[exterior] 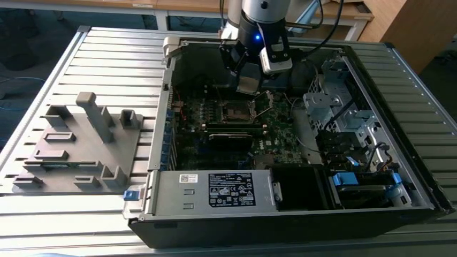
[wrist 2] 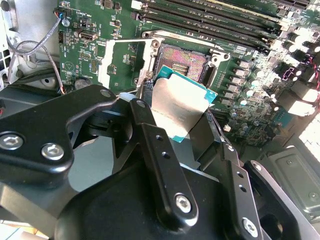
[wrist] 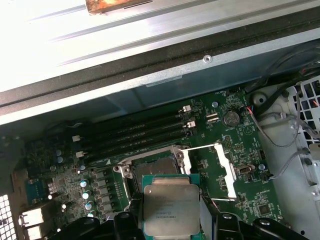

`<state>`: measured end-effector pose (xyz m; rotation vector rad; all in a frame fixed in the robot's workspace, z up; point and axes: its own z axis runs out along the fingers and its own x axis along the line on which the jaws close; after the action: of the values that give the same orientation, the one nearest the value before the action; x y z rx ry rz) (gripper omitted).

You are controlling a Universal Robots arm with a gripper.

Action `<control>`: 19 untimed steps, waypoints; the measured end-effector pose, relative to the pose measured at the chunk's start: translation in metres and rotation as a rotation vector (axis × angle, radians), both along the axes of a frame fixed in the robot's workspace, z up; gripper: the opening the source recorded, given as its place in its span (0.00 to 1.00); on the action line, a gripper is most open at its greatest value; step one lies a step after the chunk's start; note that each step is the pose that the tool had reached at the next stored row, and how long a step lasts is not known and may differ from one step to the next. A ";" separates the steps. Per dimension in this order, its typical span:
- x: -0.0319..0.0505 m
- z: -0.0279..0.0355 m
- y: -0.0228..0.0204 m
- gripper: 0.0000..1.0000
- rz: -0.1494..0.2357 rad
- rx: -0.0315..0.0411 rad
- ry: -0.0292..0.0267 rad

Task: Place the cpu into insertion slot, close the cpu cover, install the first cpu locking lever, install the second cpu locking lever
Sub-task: 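Place the cpu into insertion slot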

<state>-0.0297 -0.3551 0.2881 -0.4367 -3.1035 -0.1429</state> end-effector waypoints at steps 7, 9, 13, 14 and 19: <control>0.0000 -0.0062 0.0000 0.54 0.000 -0.0071 0.0000; 0.0000 -0.0074 0.0000 0.54 0.000 -0.0079 0.0000; 0.0000 -0.0092 0.0000 0.54 0.001 -0.0098 0.0001; 0.0000 -0.0091 0.0000 0.54 0.001 -0.0104 0.0002; 0.0000 -0.0100 0.0000 0.54 -0.006 -0.0100 -0.0001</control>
<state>-0.0297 -0.3551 0.2781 -0.4465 -3.1046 -0.1274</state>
